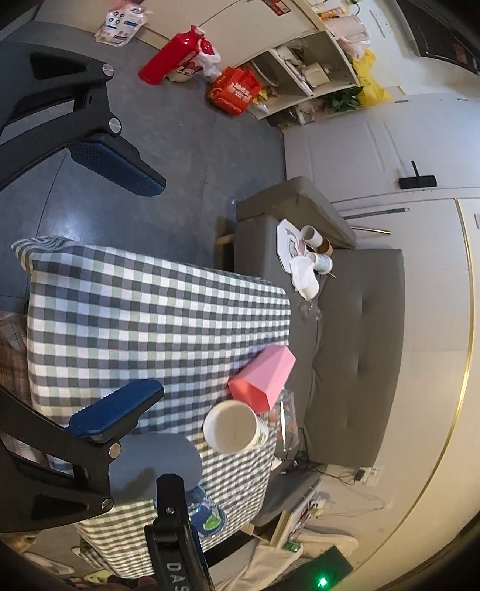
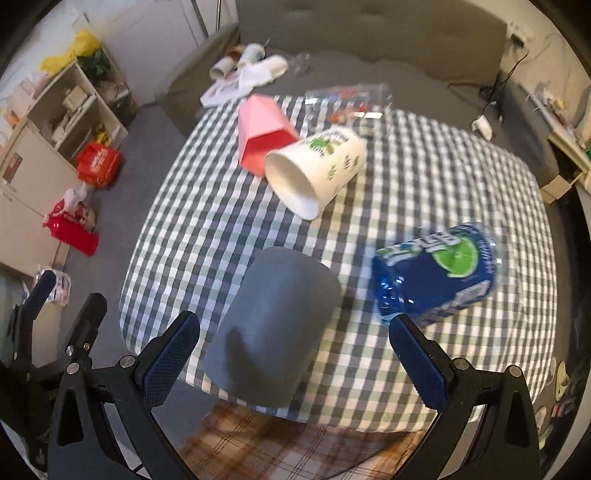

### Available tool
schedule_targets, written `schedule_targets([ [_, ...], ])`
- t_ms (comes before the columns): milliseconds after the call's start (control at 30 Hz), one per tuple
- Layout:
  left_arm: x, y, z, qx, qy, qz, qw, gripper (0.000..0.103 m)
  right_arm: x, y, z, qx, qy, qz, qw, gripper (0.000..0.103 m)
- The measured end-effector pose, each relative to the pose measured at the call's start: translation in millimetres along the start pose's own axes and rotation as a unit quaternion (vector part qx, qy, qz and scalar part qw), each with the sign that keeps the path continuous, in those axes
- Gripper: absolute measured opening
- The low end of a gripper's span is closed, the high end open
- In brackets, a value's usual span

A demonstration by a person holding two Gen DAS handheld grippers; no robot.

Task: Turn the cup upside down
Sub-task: 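Grasp the gray cup with the right gripper while the left gripper releases it, then rotate the gray cup with the right gripper so its rim faces down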

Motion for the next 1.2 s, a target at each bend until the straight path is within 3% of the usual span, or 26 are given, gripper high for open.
schedule_targets([
  [200,3,-10,-5,0.013,0.0,0.004,0.9999,0.102,9,-24,15,0.033,0.005,0.0,0.999,0.102],
  [600,6,-23,-9,0.035,0.001,0.011,0.9993,0.102,15,-65,29,0.081,0.005,-0.004,0.997,0.092],
  [700,5,-25,-10,0.038,0.001,0.012,0.9992,0.102,18,-77,35,0.091,0.007,-0.009,0.996,0.085],
  [767,5,-25,-9,0.038,-0.001,0.012,0.9992,0.102,18,-82,40,0.092,0.009,-0.013,0.996,0.074],
  [833,5,-24,-7,0.037,-0.002,0.013,0.9992,0.102,19,-82,42,0.093,0.005,-0.001,0.996,0.074],
  [1033,6,-20,0,0.03,0.0,0.018,0.9994,0.102,11,-69,43,0.07,-0.003,0.024,0.997,0.074],
  [1200,6,-17,3,0.027,0.003,0.023,0.9994,0.102,12,-38,43,-0.003,0.012,0.056,0.998,0.074],
])
Point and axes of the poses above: each gripper's, at about its wrist camera, not at the fingertips, and y roughly against the way its jaws point, x to its left, z to its top, the point moved 3 cm from there along -y, roughly the way its jaws point, and after that the axes turned 5 degrees about -y, right-handed, at the moved point
